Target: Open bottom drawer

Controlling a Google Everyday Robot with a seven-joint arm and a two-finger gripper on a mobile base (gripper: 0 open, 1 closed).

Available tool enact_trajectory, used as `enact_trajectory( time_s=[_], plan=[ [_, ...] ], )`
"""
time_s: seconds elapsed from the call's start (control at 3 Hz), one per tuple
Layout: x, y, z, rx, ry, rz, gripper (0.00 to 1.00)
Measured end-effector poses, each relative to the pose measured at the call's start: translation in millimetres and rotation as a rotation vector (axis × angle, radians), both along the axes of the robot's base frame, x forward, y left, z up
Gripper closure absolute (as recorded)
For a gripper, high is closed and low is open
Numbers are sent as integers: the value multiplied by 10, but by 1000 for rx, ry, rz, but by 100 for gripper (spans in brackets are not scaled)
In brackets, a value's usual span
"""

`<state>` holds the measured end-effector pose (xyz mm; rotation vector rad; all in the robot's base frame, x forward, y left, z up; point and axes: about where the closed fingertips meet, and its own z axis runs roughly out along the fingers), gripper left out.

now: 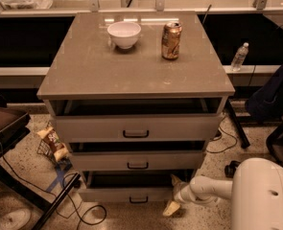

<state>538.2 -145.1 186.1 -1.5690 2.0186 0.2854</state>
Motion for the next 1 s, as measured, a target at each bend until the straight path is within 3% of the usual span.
enact_trajectory(
  time_s=[0.33,0.67,1.0],
  plan=[
    [0,1,0,0,0,0,0],
    [-8,16,-9,1,2,2,15],
    [-100,23,-39,1,18,5,46]
  ],
)
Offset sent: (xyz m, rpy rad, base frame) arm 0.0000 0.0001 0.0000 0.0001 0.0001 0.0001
